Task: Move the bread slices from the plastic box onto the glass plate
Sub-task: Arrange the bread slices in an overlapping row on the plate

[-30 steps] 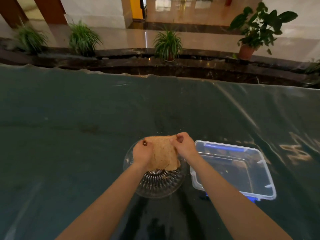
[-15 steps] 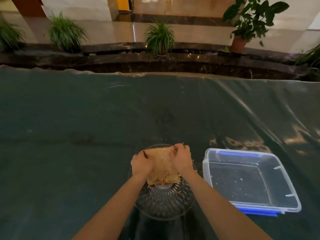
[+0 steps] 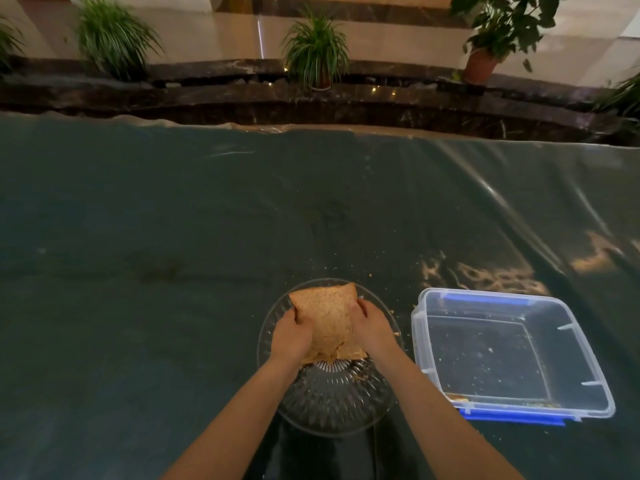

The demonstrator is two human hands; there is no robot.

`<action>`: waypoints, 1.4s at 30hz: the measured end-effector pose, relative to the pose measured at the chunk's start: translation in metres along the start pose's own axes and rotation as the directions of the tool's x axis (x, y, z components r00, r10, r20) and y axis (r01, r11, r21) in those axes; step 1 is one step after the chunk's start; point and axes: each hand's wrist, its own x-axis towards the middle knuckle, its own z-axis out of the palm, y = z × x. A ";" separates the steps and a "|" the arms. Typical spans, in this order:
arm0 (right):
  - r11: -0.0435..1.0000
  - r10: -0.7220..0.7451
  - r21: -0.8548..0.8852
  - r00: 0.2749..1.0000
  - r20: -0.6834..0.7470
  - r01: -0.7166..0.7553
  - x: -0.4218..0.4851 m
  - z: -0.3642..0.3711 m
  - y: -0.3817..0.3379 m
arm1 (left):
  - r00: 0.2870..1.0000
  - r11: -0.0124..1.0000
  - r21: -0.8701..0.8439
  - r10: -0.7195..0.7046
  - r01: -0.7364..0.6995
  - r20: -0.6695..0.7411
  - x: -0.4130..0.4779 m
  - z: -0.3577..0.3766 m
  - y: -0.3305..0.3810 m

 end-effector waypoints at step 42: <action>0.997 -0.020 0.064 0.986 -0.166 0.031 -0.033 0.011 0.013 | 0.999 0.996 0.091 0.025 -0.021 -0.041 -0.030 0.009 -0.007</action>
